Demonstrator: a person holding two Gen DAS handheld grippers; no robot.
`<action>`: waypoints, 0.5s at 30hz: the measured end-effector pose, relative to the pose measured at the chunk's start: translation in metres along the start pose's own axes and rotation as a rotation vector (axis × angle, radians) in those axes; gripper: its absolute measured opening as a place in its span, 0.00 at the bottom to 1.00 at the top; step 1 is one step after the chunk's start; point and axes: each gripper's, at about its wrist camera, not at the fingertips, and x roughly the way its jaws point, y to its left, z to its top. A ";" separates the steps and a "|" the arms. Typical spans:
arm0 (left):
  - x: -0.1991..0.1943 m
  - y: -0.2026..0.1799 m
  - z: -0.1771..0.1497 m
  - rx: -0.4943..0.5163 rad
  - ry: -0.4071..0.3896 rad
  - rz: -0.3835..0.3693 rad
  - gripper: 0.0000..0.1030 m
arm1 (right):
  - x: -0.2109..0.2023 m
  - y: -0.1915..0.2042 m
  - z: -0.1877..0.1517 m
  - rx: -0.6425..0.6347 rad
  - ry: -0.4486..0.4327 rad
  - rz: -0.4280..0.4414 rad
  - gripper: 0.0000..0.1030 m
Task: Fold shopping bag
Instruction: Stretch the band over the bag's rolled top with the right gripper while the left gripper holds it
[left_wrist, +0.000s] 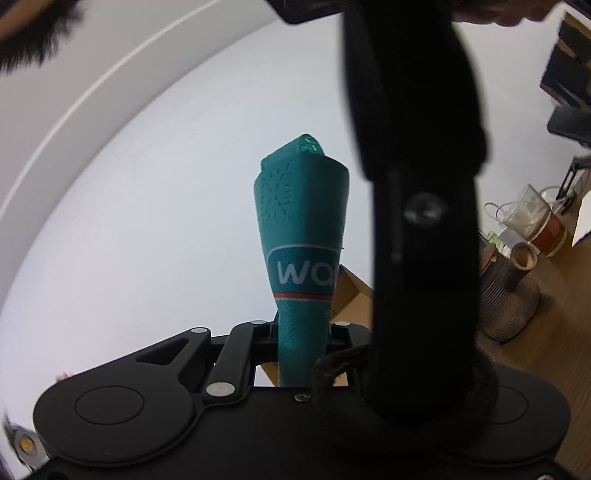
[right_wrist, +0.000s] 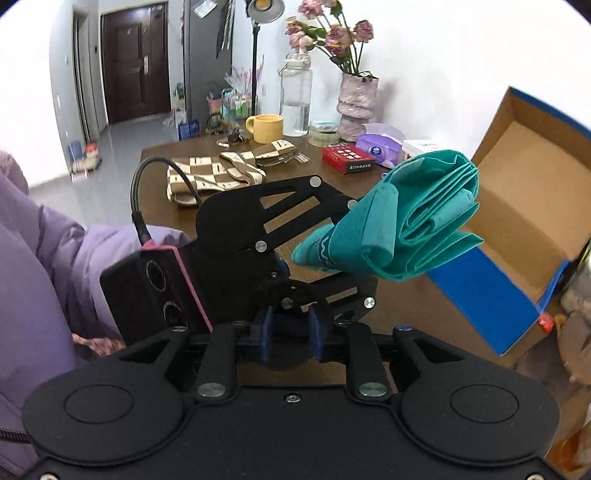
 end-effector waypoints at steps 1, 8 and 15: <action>0.001 0.001 0.000 0.010 -0.003 0.004 0.11 | -0.001 -0.001 -0.002 0.014 -0.008 0.005 0.25; 0.004 0.003 0.001 0.085 -0.030 0.033 0.11 | -0.002 -0.004 -0.012 0.045 -0.072 -0.004 0.39; 0.006 0.009 0.001 0.133 -0.055 0.040 0.11 | -0.008 -0.008 -0.030 0.111 -0.183 -0.013 0.45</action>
